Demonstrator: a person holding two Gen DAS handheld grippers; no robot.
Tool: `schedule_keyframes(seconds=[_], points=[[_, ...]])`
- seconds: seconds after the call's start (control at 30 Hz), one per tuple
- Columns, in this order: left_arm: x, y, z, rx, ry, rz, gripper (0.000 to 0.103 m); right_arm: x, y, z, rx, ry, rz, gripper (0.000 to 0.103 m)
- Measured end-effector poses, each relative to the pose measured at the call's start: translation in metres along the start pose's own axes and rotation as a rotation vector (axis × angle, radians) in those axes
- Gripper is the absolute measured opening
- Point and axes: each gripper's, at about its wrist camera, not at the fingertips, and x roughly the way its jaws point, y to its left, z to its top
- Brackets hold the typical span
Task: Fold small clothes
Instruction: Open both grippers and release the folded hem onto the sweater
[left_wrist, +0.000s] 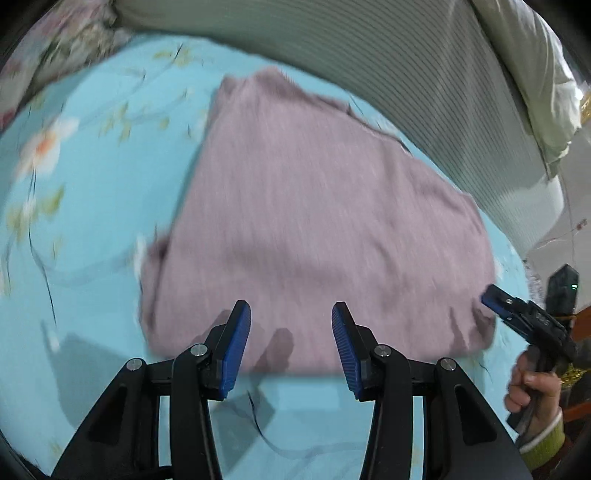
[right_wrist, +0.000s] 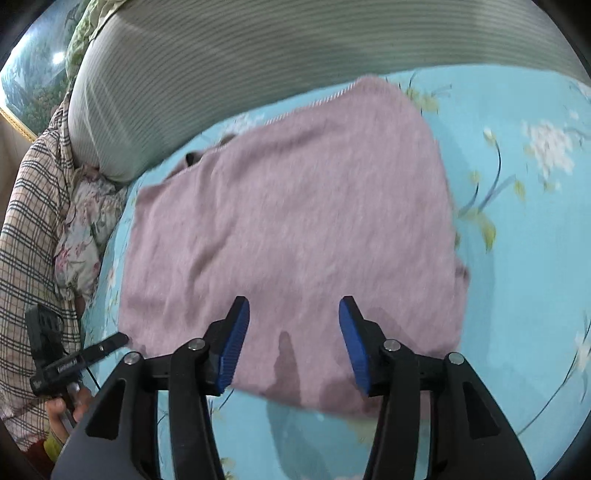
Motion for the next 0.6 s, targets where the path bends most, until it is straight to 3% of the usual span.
schedule_keyframes(seconds=[0.1,0.27,0.6], points=[[0.001,0.007,-0.020,-0.067,0.022,-0.043,0.049,0.000,0.003,-0.010,0.000,0.021,0.006,0.053],[0.010,0.014,-0.037,-0.122,0.043,-0.025,0.049,-0.002,0.013,-0.013,-0.025,0.026,0.013,0.054],[0.024,0.042,-0.025,-0.281,-0.054,-0.005,0.066,-0.010,0.017,-0.013,-0.047,0.032,0.001,0.058]])
